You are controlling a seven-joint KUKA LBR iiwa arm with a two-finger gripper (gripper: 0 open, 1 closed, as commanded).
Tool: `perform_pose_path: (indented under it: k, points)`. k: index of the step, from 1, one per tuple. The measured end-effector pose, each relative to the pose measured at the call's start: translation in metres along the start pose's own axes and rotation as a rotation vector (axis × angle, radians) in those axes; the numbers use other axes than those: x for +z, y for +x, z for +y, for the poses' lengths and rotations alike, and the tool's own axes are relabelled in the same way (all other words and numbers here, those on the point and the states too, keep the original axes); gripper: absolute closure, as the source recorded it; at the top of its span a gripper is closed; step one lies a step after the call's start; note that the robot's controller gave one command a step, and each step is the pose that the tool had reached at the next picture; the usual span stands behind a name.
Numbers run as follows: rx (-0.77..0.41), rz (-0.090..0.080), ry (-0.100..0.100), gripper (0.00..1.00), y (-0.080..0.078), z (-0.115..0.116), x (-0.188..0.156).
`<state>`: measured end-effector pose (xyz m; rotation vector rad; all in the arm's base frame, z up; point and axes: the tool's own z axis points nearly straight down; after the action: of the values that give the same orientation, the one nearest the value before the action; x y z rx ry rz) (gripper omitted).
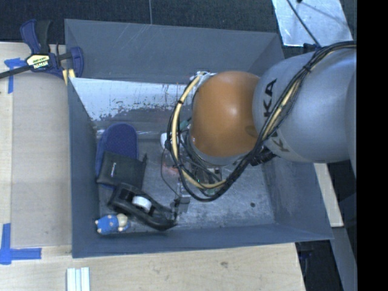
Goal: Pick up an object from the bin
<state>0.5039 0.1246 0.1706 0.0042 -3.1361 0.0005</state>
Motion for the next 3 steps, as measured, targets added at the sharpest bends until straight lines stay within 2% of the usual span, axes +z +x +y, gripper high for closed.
perform_pose_path:
  k: [1, 2, 3]
  points:
    - [-0.283, -0.007, -0.001, 0.0, -0.058, 0.032, 0.075]
    - [-0.531, -0.011, 0.013, 0.0, -0.091, 0.107, 0.098]
    - [-0.531, -0.017, 0.004, 1.0, -0.091, 0.112, 0.097]
